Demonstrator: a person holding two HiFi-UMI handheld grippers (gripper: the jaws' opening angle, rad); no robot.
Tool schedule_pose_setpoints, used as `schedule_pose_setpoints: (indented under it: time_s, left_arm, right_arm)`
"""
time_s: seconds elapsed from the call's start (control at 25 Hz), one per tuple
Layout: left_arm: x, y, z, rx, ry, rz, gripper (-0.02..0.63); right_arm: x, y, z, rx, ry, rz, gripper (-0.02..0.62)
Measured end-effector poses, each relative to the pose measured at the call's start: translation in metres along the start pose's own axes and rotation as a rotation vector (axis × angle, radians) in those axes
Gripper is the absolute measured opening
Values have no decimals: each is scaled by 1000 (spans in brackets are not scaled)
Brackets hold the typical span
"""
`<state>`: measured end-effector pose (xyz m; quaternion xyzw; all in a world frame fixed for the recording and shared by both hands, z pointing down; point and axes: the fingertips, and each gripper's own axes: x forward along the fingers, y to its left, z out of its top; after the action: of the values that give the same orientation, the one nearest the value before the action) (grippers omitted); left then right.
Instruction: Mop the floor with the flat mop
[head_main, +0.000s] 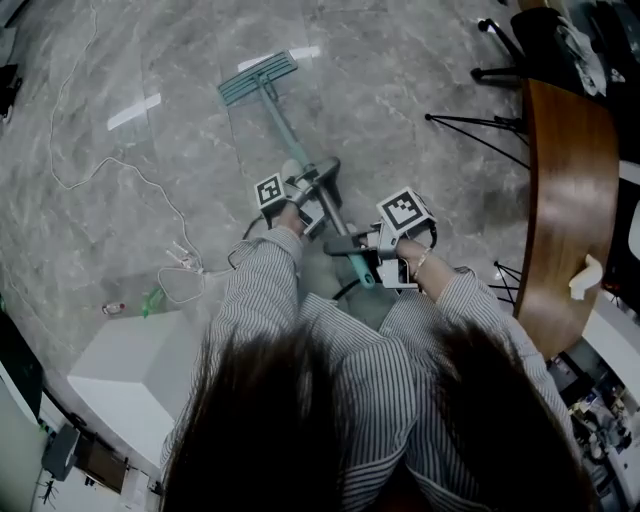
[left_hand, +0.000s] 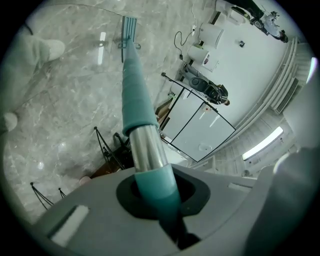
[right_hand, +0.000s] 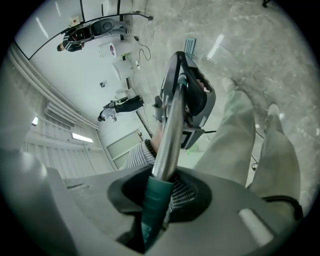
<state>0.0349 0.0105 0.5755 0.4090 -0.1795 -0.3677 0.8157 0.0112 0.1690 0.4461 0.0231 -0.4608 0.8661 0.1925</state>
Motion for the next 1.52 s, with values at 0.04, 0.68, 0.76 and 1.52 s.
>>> schedule_pose_setpoints:
  time_s: [0.04, 0.68, 0.76, 1.52]
  left_arm:
    - [6, -11, 18, 3, 4, 6, 15]
    - [96, -179, 298, 84, 16, -12, 15]
    - [101, -183, 309, 102, 32, 23, 15]
    - [100, -174, 310, 98, 40, 72, 9]
  right_arm:
    - [6, 12, 18, 1, -9, 9, 84]
    - [91, 182, 294, -25, -116, 57, 84]
    - [94, 188, 307, -26, -131, 65, 83]
    - [97, 175, 310, -13, -142, 17, 71]
